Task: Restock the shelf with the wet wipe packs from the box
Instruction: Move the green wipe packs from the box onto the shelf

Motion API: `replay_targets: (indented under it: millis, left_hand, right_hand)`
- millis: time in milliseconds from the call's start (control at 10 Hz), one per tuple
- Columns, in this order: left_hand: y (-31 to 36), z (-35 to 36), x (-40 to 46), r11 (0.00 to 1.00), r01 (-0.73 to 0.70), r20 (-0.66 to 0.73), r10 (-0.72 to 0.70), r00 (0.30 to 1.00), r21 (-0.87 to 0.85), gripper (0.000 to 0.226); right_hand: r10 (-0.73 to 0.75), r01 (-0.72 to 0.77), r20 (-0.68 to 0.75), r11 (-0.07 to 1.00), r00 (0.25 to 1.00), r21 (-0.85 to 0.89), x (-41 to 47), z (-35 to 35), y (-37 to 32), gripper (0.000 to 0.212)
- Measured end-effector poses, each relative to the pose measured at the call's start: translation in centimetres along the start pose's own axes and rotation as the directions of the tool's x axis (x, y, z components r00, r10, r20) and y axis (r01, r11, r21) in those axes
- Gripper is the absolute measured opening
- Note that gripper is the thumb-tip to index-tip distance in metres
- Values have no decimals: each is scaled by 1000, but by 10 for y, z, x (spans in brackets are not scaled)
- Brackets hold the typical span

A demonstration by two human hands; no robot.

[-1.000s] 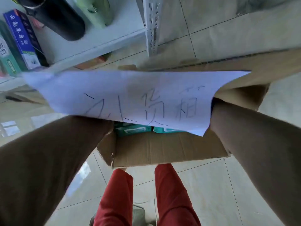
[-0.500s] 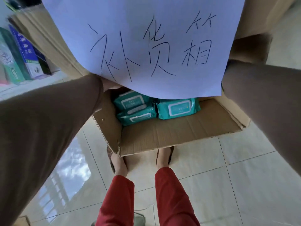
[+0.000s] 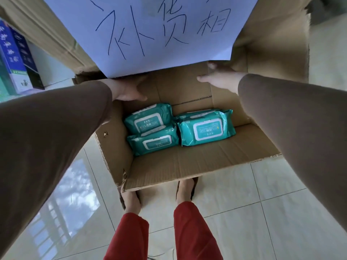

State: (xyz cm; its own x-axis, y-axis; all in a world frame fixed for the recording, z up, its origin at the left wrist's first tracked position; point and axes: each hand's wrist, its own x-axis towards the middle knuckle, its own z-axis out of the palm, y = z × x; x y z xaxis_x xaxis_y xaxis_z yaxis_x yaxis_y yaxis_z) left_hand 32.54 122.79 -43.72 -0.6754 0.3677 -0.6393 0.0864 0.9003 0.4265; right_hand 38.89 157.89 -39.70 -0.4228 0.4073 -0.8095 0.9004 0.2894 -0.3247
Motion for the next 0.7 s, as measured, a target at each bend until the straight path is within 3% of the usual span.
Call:
replay_targets:
  millis: [100, 200, 400, 500, 600, 700]
  left_hand:
    - [90, -74, 106, 826, -346, 414, 152, 897, 446, 73]
    - [108, -85, 145, 728, -321, 419, 51, 906, 606, 74]
    - [90, -82, 144, 676, -375, 443, 78, 893, 635, 68]
    - [96, -67, 114, 575, -482, 322, 363, 874, 661, 62]
    - [108, -52, 79, 580, -579, 275, 529, 803, 573, 49]
    - [105, -32, 47, 585, -553, 500, 272, 823, 593, 63]
  right_hand:
    - [49, -36, 80, 987, 996, -156, 7, 3, 3, 91]
    - [75, -44, 97, 958, 993, -284, 13, 13, 2, 91]
    - [96, -48, 101, 915, 990, -400, 8, 20, -13, 91]
    - [106, -52, 93, 886, 990, -462, 7, 18, -17, 91]
    - [128, -56, 105, 856, 986, -513, 9, 17, -22, 91]
    - [153, -70, 114, 846, 982, -529, 12, 15, -24, 91]
